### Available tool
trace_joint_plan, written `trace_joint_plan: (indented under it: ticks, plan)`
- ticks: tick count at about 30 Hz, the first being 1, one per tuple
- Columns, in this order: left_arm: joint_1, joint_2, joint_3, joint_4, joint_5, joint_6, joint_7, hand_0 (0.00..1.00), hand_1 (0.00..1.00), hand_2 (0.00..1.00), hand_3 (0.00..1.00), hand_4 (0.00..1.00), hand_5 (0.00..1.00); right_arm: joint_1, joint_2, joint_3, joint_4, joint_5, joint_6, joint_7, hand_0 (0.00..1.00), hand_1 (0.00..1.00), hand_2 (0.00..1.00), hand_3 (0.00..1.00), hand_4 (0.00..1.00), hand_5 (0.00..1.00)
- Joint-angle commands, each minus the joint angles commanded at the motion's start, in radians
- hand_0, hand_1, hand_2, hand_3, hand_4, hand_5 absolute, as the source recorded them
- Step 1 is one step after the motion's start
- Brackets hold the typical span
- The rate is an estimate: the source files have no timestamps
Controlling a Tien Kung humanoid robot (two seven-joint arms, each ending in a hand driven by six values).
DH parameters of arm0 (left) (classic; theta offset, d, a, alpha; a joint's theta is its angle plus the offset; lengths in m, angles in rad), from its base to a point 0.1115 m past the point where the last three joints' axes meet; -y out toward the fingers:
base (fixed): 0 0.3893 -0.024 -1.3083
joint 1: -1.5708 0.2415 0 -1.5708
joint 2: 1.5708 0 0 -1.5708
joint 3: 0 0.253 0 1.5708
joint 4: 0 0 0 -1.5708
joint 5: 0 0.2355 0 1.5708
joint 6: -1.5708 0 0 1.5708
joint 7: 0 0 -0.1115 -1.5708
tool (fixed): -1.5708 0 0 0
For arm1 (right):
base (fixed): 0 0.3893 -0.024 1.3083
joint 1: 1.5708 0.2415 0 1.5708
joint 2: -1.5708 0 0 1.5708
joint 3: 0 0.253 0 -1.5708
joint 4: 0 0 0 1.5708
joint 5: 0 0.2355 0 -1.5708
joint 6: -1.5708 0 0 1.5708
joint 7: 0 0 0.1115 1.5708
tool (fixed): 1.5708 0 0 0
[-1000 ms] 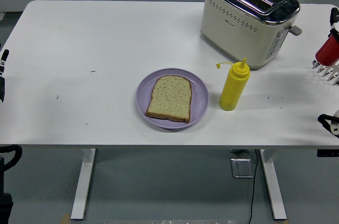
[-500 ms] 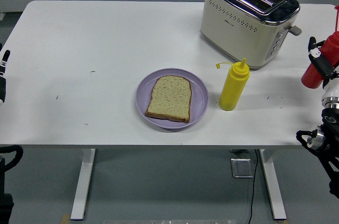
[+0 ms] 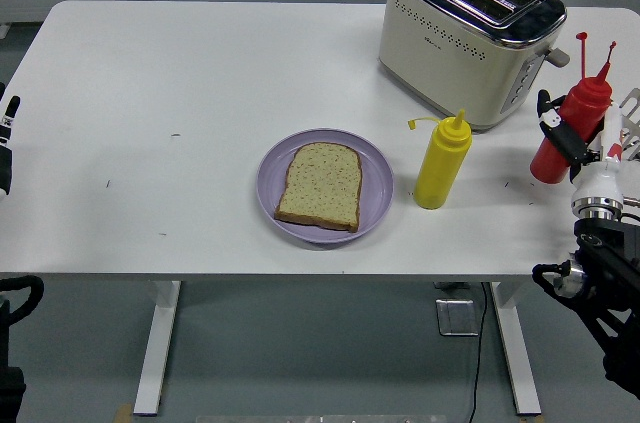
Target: Pick up the cup,pour liquid into bread,place the cup on the desk
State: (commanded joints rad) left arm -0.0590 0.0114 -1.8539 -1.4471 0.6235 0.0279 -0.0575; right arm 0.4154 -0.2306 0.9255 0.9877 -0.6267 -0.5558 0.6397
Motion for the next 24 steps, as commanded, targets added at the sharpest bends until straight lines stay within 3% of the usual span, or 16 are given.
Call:
trace_joint_plan:
  ticks: [24]
  plan:
    - [-0.005, -0.001, -0.007, 0.0, -0.001, 0.001, 0.001, 0.842, 0.86, 0.881, 0.77, 0.656, 0.998, 0.006, 0.023, -0.086, -0.023, 0.058, -0.006, 0.006, 0.087, 0.085, 0.219, 0.268, 0.708, 0.116]
